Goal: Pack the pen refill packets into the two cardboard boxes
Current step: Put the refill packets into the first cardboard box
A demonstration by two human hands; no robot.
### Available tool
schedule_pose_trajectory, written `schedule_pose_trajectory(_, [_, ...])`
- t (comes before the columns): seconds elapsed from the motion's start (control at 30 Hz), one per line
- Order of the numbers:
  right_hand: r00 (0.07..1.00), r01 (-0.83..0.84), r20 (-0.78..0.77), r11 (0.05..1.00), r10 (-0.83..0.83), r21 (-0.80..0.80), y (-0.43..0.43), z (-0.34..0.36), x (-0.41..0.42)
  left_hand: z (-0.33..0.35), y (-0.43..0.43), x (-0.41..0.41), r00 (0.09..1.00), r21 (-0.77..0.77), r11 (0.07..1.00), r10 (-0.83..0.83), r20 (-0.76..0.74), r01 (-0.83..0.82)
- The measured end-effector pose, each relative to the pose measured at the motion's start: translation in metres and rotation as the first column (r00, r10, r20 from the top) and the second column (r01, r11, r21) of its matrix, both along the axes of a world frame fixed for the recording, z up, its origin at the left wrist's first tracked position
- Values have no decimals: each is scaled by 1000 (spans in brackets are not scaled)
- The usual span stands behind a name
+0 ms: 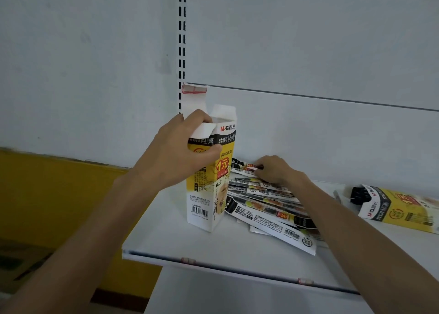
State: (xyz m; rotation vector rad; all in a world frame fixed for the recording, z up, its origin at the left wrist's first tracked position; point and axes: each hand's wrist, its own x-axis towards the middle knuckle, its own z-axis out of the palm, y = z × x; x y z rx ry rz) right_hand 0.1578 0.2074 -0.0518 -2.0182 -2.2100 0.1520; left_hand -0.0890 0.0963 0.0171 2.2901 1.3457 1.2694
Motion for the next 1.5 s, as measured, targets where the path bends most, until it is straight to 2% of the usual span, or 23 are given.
schedule_pose_trajectory(0.1, [998, 11, -61, 996, -6, 84, 3, -5, 3, 1, 0, 1, 1000, -4, 1000, -6, -2, 6])
schedule_pose_trajectory(0.33, [1000, -22, -3, 983, 23, 184, 6, -10, 3, 2, 0, 2, 1000, -10, 1000, -4, -10, 4])
schedule_pose_trajectory(0.43, [995, -31, -78, 960, 55, 278, 2, 5, 2, 2, 1, 2, 1000, -4, 1000, -2, -13, 2])
schedule_pose_trajectory(0.5, [992, -52, -101, 965, 80, 256, -2, 20, 1, 3, 2, 3, 1000, -3, 1000, -1, -18, 1])
schedule_pose_trajectory(0.63, [979, -157, -125, 987, 160, 39, -22, 33, 4, 2, 4, 5, 999, 17, 1000, 13, -34, -13])
schedule_pose_trajectory(0.7, [971, -206, -120, 978, 205, 1, -34, 35, 5, 2, 4, 5, 999, 18, 1000, 16, -37, -16])
schedule_pose_trajectory(0.83, [966, -227, -119, 973, 231, 46, -56, 42, 6, 3, 2, 4, 999, 4, 1000, -8, -33, 8])
schedule_pose_trajectory(0.93, [937, -172, -276, 969, 216, 175, -71, 56, 1, 5, 1, 2, 999, -10, 1000, -27, -46, 26])
schedule_pose_trajectory(1.03, [807, -112, -516, 933, 286, 342, -88, 80, -12, 7, -1, 0, 997, -34, 998, -49, -51, 48])
schedule_pose_trajectory(1.1, [613, -74, -691, 898, 383, 433, -99, 101, -26, 10, -3, -1, 996, -54, 996, -76, -41, 74])
schedule_pose_trajectory(1.17, [403, -55, -802, 886, 441, 460, -109, 121, -41, 13, -6, -3, 994, -58, 995, -90, -53, 87])
schedule_pose_trajectory(1.33, [-23, -128, -898, 889, 440, 439, -127, 156, -73, 9, -11, -4, 994, -21, 997, -73, -77, 71])
schedule_pose_trajectory(1.37, [-34, -107, -894, 888, 447, 448, -128, 159, -78, 8, -12, -4, 995, -22, 998, -64, -75, 62])
schedule_pose_trajectory(1.4, [44, -61, -885, 885, 464, 461, -128, 162, -83, 8, -12, -5, 995, -25, 998, -60, -76, 58])
schedule_pose_trajectory(1.47, [329, 16, -818, 864, 471, 504, -126, 161, -92, 8, -12, -5, 994, -27, 998, -62, -87, 60])
schedule_pose_trajectory(1.5, [428, 16, -775, 854, 464, 520, -126, 159, -96, 8, -13, -5, 993, -22, 998, -65, -93, 64])
